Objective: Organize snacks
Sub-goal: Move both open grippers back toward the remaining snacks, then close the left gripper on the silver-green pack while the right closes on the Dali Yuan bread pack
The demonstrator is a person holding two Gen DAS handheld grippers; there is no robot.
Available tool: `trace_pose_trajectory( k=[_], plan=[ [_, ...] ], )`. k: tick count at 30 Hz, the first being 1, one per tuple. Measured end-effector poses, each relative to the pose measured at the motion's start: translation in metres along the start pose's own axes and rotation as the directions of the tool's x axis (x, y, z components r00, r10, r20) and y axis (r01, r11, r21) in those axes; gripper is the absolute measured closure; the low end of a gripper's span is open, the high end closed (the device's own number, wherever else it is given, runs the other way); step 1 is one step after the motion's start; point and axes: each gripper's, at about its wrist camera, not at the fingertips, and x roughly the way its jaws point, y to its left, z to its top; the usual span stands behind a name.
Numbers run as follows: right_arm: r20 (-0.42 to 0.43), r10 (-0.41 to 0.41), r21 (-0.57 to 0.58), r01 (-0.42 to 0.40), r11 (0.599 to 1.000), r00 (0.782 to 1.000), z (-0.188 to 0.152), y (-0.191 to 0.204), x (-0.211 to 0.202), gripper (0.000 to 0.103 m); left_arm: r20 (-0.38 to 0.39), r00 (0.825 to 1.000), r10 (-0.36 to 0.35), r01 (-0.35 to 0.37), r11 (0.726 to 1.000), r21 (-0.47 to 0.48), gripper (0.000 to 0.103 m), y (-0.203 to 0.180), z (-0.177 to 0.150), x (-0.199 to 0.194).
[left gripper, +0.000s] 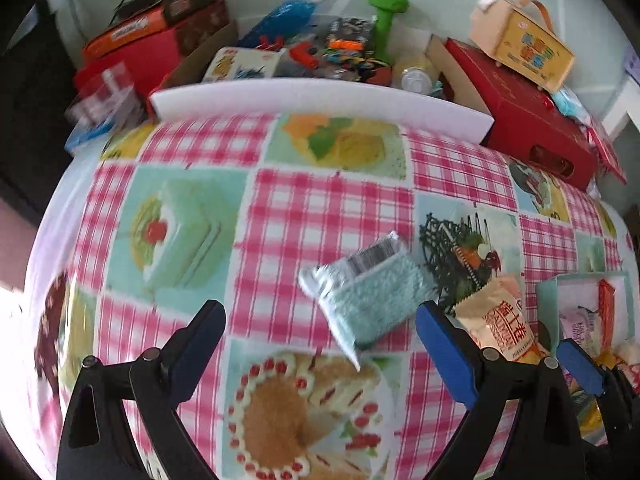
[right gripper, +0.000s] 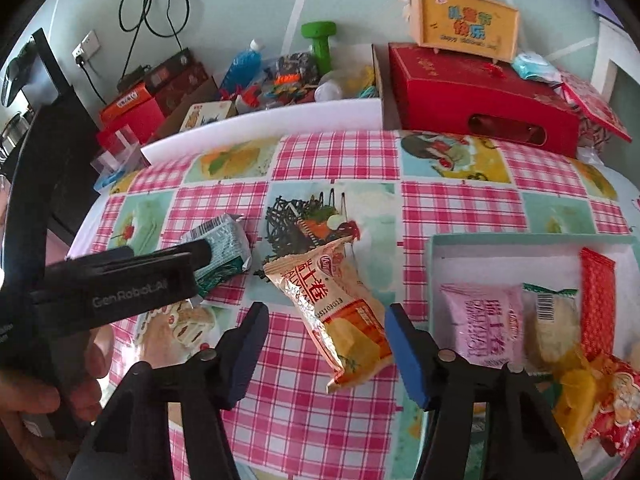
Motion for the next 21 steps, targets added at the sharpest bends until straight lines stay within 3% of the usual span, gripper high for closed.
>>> trace_pose_trajectory(
  k=[8,13,21],
  plan=[
    [-0.030,-0.014,-0.029,0.013,0.999,0.999,0.004,0.005,0.020,0.042,0.016,1.000,-0.024,0.022,0.992,0.127,0.008,-0.026,0.015,0.018],
    [-0.046,-0.029,-0.034,0.028,0.999,0.999,0.006,0.004,0.028,0.044,0.006,0.999,-0.042,0.041,0.990,0.132,0.017,-0.030,0.013,0.024],
    [-0.061,-0.039,-0.031,0.037,0.999,0.997,0.005,0.003,0.032,0.057,0.000,0.998,-0.056,0.056,0.990,0.128,0.021,-0.028,0.004,0.023]
  ],
)
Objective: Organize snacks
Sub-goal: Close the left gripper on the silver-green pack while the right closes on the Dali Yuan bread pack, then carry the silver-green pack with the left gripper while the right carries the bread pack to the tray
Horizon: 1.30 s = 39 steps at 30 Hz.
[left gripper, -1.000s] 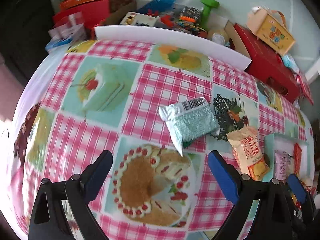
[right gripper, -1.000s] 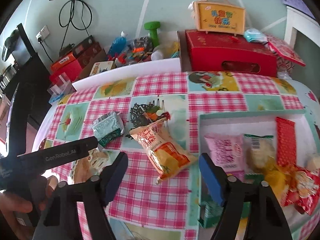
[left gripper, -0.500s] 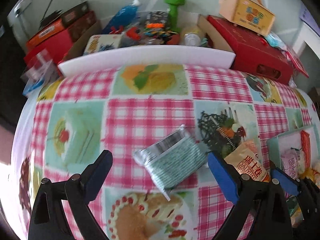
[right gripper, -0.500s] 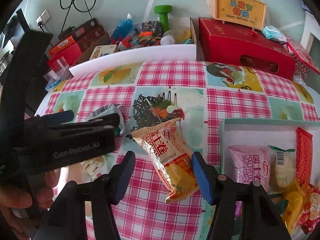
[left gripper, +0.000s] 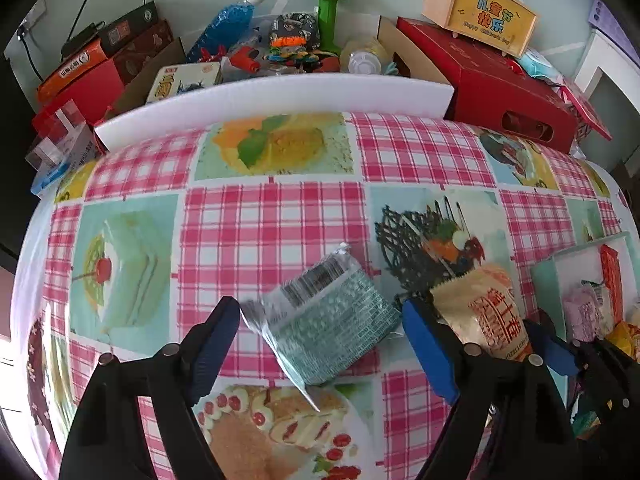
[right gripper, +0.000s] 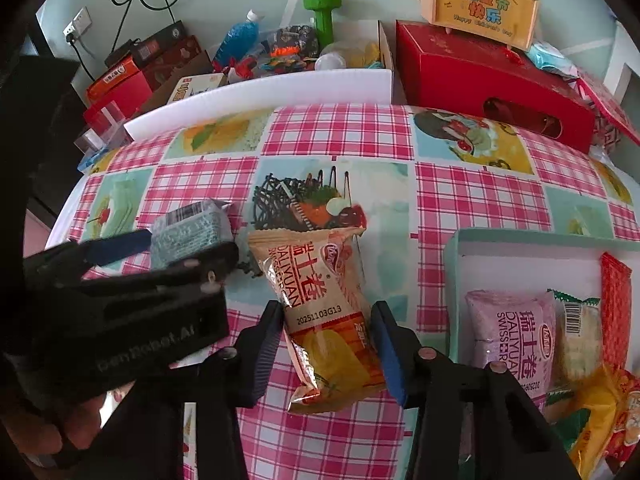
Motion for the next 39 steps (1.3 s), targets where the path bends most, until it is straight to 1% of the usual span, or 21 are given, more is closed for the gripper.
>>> trace_pose_trajectory(
  k=[2,3,4,7,11,16,21,25,30,36,39],
  plan=[
    [-0.001,-0.002,-0.001,0.002,1.000,1.000,-0.001,0.000,-0.002,0.059,-0.024,1.000,-0.004,0.004,1.000,0.004,0.029,-0.001,-0.004,0.004],
    [0.000,-0.004,-0.006,0.004,1.000,1.000,-0.003,0.000,-0.002,0.059,-0.042,0.999,0.008,-0.008,1.000,0.001,0.032,-0.001,-0.007,0.006],
    [0.002,-0.003,-0.006,0.003,1.000,1.000,-0.004,-0.001,-0.004,0.060,-0.051,0.999,0.009,-0.010,1.000,-0.017,0.032,0.001,-0.009,0.009],
    [-0.001,0.004,-0.001,-0.004,1.000,1.000,-0.007,-0.002,-0.005,0.060,-0.041,0.999,0.008,-0.009,0.999,-0.036,0.035,0.002,-0.015,0.007],
    [-0.004,0.011,0.012,-0.011,1.000,1.000,-0.014,-0.005,-0.009,0.060,-0.036,0.999,-0.006,0.003,0.997,-0.077,0.042,0.006,-0.023,0.001],
    [-0.006,0.019,0.025,-0.019,0.999,1.000,-0.026,-0.007,-0.015,0.060,-0.041,0.999,-0.022,0.017,0.991,-0.132,0.043,0.013,-0.039,-0.006],
    [-0.014,0.012,0.029,-0.012,1.000,1.000,-0.040,-0.007,-0.025,0.060,-0.054,0.998,-0.037,0.027,0.981,-0.191,0.043,0.018,-0.063,-0.018],
    [-0.021,0.012,0.028,-0.012,1.000,1.000,-0.049,-0.005,-0.032,0.060,-0.077,0.996,-0.033,0.015,0.974,-0.224,0.043,0.017,-0.082,-0.029],
    [-0.027,0.010,0.011,-0.010,1.000,1.000,-0.065,-0.001,-0.040,0.061,-0.095,0.995,-0.044,0.015,0.957,-0.290,0.043,0.020,-0.108,-0.043],
    [-0.049,0.000,0.016,0.001,1.000,0.999,-0.081,0.000,-0.048,0.061,-0.104,0.994,-0.043,0.007,0.948,-0.319,0.042,0.019,-0.130,-0.056],
    [-0.052,-0.004,0.019,0.005,1.000,0.999,-0.085,-0.001,-0.050,0.061,-0.115,0.993,-0.028,-0.009,0.952,-0.306,0.042,0.013,-0.136,-0.058]
  ],
)
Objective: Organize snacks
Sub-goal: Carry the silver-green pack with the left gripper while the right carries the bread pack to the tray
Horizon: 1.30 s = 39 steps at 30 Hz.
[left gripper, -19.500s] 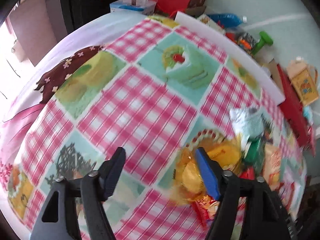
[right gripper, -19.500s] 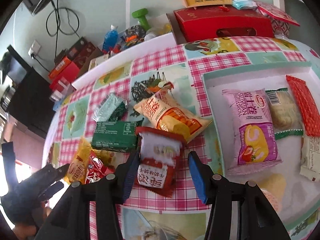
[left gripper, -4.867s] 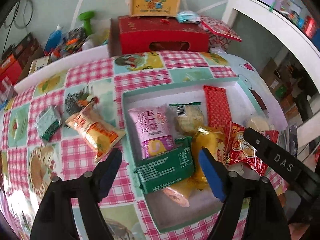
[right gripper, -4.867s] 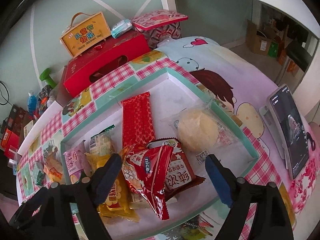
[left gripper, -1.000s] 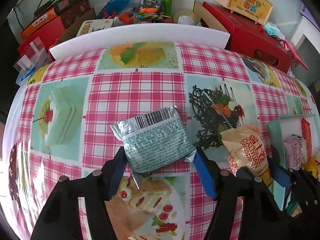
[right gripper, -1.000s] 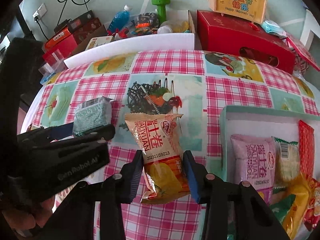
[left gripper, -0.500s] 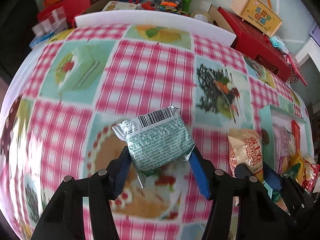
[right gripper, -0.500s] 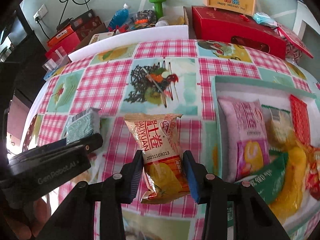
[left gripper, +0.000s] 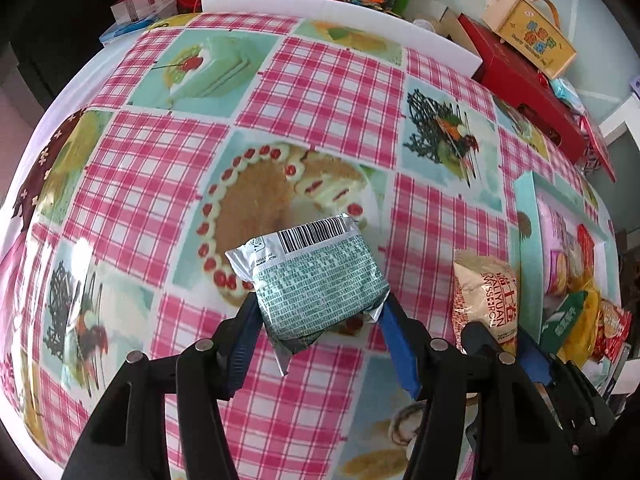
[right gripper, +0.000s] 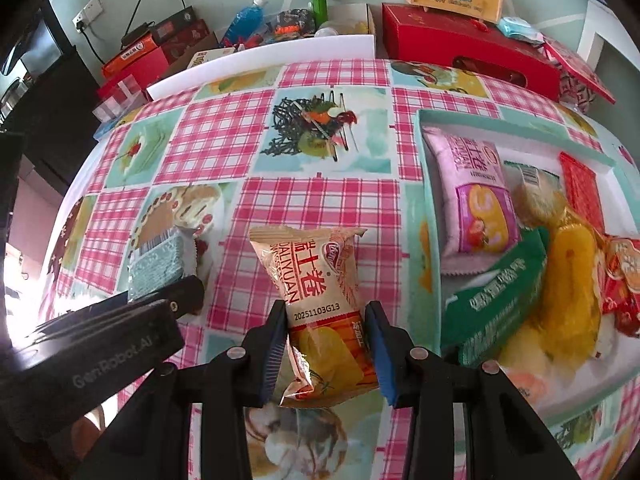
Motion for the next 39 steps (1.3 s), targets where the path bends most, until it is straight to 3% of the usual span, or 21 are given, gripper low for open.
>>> trace_pose_trajectory(
  k=[4,9,22,28,33,39],
  plan=[
    [-0.005,-0.011,-0.002,0.011,1.000,1.000,-0.001,-0.002,-0.001,0.061,-0.001,1.000,-0.013,0.013,1.000,-0.004,0.041,-0.001,0.000,-0.003],
    [-0.012,-0.022,-0.006,0.022,1.000,1.000,-0.001,-0.005,-0.001,0.061,0.019,0.999,-0.051,0.051,0.999,-0.016,0.030,0.004,0.002,-0.014],
    [-0.020,-0.026,-0.011,0.026,1.000,0.999,-0.002,-0.004,0.000,0.061,0.057,0.997,-0.056,0.062,0.992,-0.113,0.027,0.014,0.017,-0.015],
    [-0.021,-0.027,-0.014,0.026,1.000,0.999,-0.001,-0.004,0.000,0.061,0.031,1.000,-0.006,0.008,0.997,-0.072,0.027,-0.001,0.018,0.003],
    [-0.024,-0.023,-0.003,0.023,1.000,0.999,-0.001,-0.005,0.002,0.060,0.003,1.000,0.018,-0.017,0.992,-0.128,0.027,0.007,0.020,0.018],
    [-0.029,-0.031,-0.001,0.031,1.000,0.999,-0.001,-0.004,0.006,0.059,0.018,0.998,0.056,-0.054,0.991,-0.120,0.031,0.008,0.019,0.019]
  ],
)
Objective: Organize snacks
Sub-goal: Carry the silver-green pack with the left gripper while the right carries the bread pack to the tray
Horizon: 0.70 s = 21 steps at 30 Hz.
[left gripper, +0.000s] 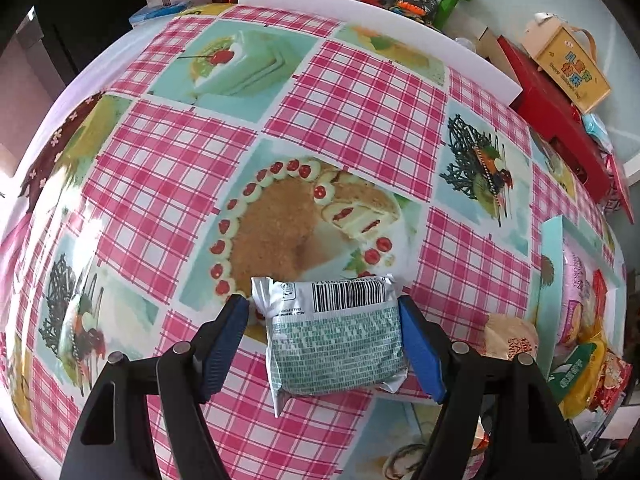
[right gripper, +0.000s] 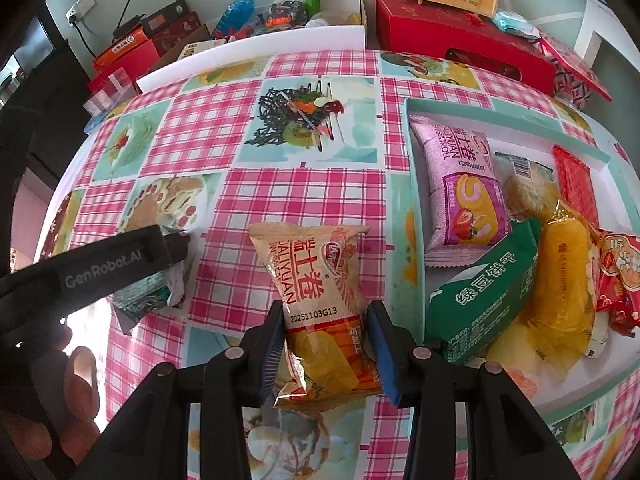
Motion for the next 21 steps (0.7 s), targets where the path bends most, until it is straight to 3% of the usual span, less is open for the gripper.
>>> trace_pose_trajectory(
  k=[8,21],
  plan=[
    [0.012,0.000,0.013,0.000,1.000,1.000,0.000,0.000,-0.002,0.060,0.012,0.999,-0.035,0.035,0.999,-0.009,0.039,-0.009,-0.001,-0.006],
    [0.080,0.046,0.036,-0.049,0.998,0.996,-0.002,-0.005,-0.022,0.067,0.133,0.990,-0.041,0.044,0.999,-0.022,0.041,-0.005,0.003,-0.047]
  ],
)
